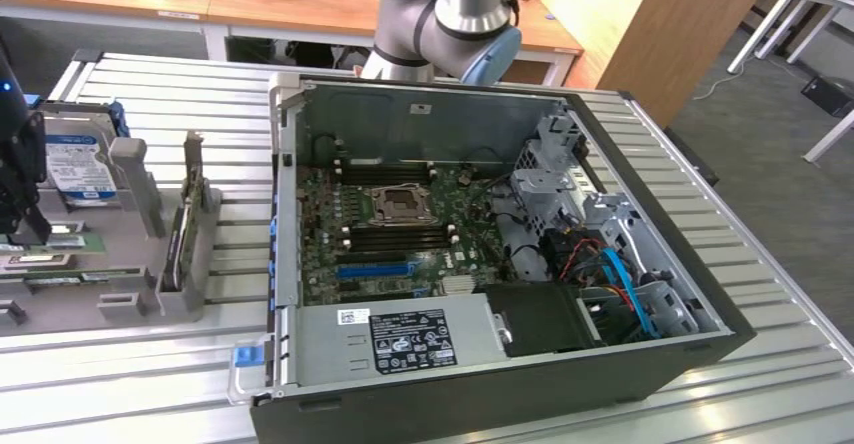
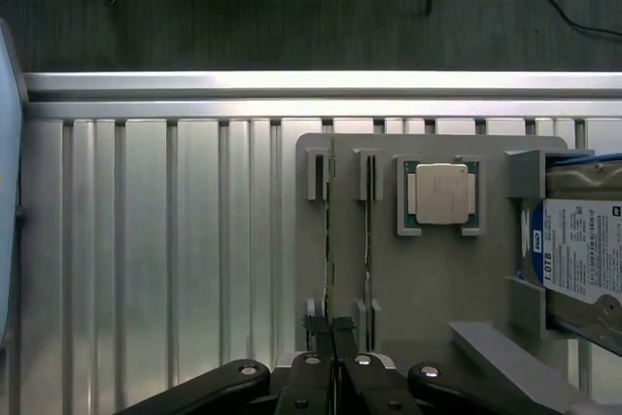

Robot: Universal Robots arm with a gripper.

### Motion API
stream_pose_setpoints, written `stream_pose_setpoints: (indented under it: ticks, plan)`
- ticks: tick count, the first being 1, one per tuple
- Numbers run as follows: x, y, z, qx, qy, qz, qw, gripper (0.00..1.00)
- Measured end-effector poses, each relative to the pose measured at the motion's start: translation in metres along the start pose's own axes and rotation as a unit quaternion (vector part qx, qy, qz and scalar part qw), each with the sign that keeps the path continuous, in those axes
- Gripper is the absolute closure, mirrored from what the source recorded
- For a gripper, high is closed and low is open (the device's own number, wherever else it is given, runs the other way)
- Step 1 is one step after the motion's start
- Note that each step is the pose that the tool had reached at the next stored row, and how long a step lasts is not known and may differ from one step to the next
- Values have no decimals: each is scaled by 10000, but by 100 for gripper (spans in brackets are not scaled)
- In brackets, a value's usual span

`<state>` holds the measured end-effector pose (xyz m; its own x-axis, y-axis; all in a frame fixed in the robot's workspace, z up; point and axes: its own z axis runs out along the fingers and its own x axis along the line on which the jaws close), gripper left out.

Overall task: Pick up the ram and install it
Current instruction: 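Pick up the ram and move it above insertion slot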

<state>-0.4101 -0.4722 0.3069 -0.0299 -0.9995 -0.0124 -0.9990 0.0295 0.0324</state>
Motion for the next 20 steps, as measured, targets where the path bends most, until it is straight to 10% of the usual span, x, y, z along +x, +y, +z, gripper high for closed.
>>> stream_pose_setpoints:
  ticks: [20]
  plan:
    - [-5,11,-427,0,0,0,10000,88]
